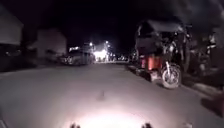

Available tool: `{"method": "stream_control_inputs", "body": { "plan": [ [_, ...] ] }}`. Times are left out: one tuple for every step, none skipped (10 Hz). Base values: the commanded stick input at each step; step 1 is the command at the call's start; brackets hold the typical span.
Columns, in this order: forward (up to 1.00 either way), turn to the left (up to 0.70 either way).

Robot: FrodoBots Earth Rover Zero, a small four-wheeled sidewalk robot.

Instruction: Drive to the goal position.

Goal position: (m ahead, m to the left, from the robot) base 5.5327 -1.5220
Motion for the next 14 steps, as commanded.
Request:
{"method": "stream_control_inputs", "body": {
  "plan": [
    [0.7, -0.04],
    [0.7, -0.26],
    [0.7, -0.35],
    [0.7, -0.35],
    [0.7, -0.17],
    [0.7, 0.0],
    [0.7, 0.0],
    [0.7, 0.0],
    [0.7, 0.0],
    [0.7, 0.0],
    [0.7, 0.0],
    [0.7, 0.0],
    [0.7, 0.0],
    [0.7, 0.0]
  ]
}}
